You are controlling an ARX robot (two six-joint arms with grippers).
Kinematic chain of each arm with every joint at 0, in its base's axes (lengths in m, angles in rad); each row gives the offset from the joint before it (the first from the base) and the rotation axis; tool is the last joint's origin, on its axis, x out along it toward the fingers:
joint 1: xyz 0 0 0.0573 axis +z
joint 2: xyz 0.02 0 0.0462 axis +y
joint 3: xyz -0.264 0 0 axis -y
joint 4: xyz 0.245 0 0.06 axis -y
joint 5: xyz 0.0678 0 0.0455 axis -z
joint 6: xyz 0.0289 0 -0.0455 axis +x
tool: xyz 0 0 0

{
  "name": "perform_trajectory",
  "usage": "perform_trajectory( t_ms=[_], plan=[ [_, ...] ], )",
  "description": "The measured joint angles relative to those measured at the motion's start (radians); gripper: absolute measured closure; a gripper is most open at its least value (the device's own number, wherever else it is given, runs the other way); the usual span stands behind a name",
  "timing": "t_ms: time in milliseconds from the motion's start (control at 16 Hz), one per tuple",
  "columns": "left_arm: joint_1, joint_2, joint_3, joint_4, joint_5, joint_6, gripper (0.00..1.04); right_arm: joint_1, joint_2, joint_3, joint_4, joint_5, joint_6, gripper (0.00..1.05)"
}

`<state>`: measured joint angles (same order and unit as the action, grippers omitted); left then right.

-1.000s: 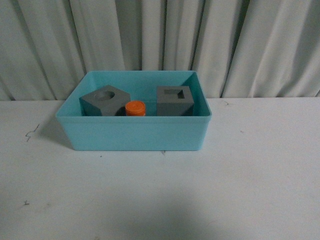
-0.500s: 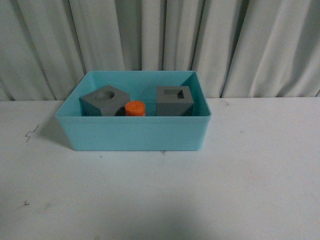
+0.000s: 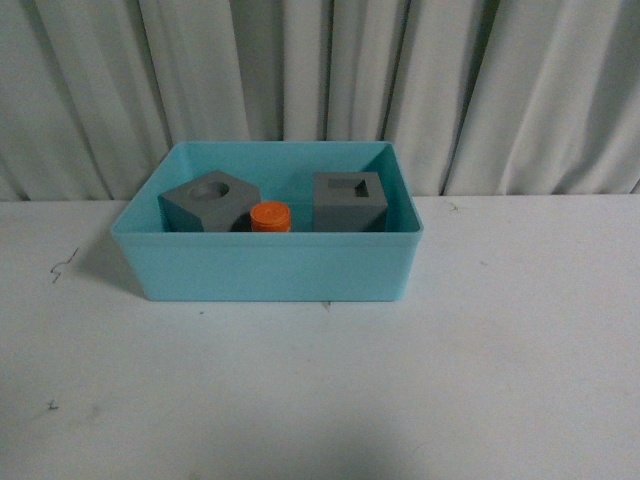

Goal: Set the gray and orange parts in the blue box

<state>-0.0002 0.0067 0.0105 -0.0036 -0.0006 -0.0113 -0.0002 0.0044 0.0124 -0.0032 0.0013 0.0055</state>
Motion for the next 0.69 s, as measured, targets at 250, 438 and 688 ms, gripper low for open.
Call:
perform_trajectory(
  t_ms=[250,438,688],
  plan=[
    [0.0,0.0,0.0,0.0,0.0,0.0,0.07,0.0,-0.002,0.0,0.0,0.0,-0.001,0.89],
    [0.0,0.0,0.0,0.0,0.0,0.0,0.07,0.0,-0.002,0.0,0.0,0.0,-0.001,0.58],
    [0.0,0.0,0.0,0.0,0.0,0.0,0.07,0.0,-0.002,0.0,0.0,0.0,-0.001,0.07]
  ],
)
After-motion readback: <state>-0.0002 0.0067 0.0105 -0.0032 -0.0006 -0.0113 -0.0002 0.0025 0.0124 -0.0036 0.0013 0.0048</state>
